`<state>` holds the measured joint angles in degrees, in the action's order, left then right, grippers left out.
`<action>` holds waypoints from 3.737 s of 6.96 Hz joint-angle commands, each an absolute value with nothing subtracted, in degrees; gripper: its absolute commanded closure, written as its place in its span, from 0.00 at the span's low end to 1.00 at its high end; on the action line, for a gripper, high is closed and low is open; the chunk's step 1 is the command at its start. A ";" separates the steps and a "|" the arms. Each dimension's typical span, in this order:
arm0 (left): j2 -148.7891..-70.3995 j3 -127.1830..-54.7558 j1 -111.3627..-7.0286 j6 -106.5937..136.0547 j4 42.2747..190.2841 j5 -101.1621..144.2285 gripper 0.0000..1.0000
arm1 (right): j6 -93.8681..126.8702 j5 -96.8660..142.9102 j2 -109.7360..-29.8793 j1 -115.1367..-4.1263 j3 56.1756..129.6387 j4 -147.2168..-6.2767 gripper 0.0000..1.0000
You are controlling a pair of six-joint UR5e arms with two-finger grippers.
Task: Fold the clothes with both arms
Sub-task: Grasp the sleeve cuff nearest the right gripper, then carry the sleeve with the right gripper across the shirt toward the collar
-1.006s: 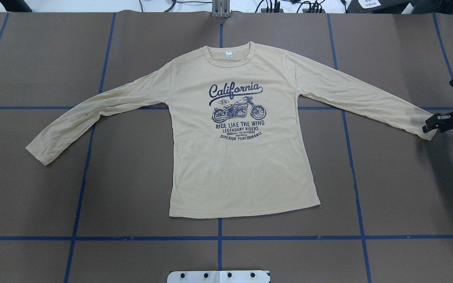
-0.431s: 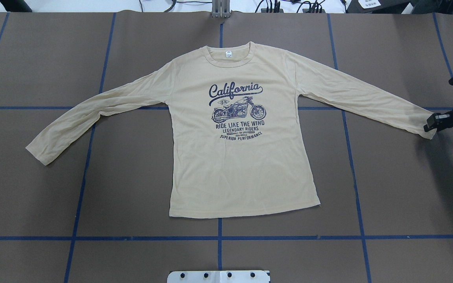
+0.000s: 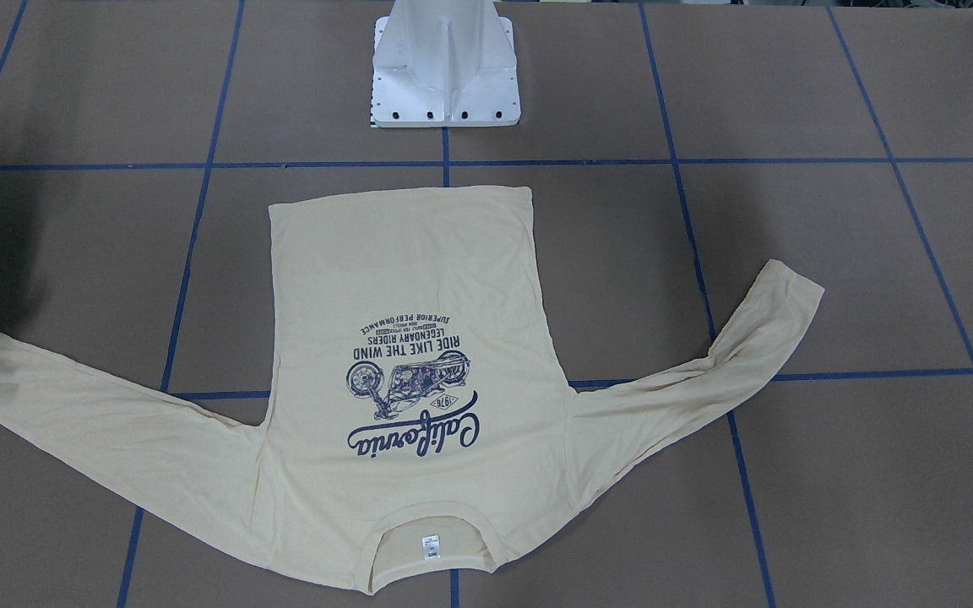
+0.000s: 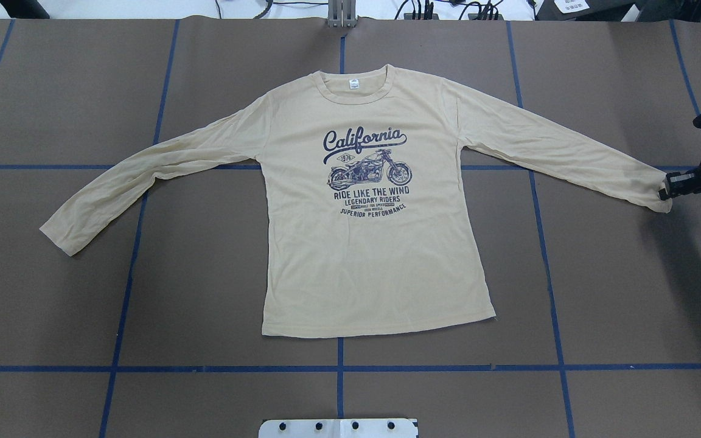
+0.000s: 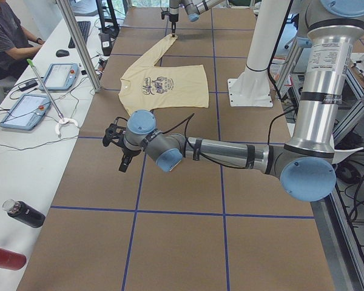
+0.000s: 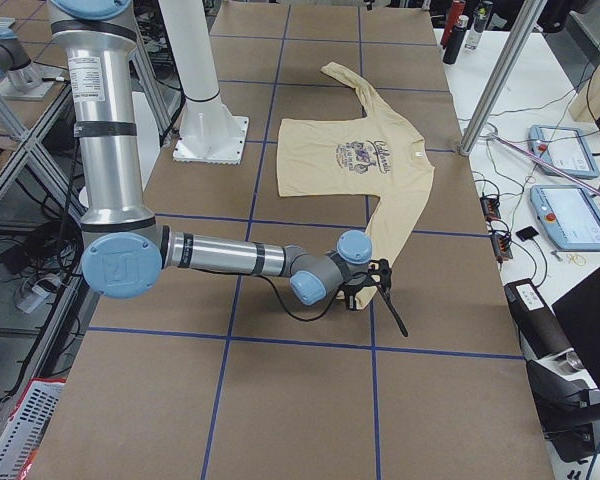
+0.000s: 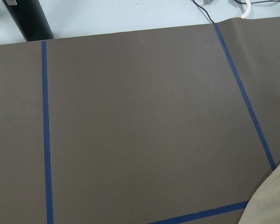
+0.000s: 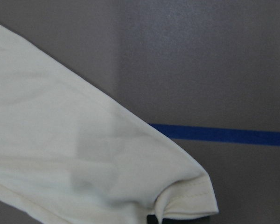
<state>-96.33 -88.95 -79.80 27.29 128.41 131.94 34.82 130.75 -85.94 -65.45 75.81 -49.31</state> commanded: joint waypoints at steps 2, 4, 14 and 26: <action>-96.33 -88.86 -79.80 27.33 128.41 132.01 0.00 | 35.68 135.31 -84.91 -69.06 79.96 -49.40 1.00; -96.33 -88.51 -79.80 27.25 128.41 132.01 0.00 | 44.68 141.50 -79.92 -70.93 80.77 -49.22 1.00; -96.33 -87.63 -79.80 27.25 128.23 132.01 0.00 | 72.60 133.95 -39.60 -58.01 72.10 -49.75 1.00; -96.50 -86.22 -79.72 27.25 128.23 132.01 0.00 | 81.53 104.35 -31.92 -37.35 64.52 -49.40 0.76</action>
<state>-96.44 -86.27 -79.76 27.25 128.24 132.01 78.79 106.91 -32.92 -37.59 65.21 -49.47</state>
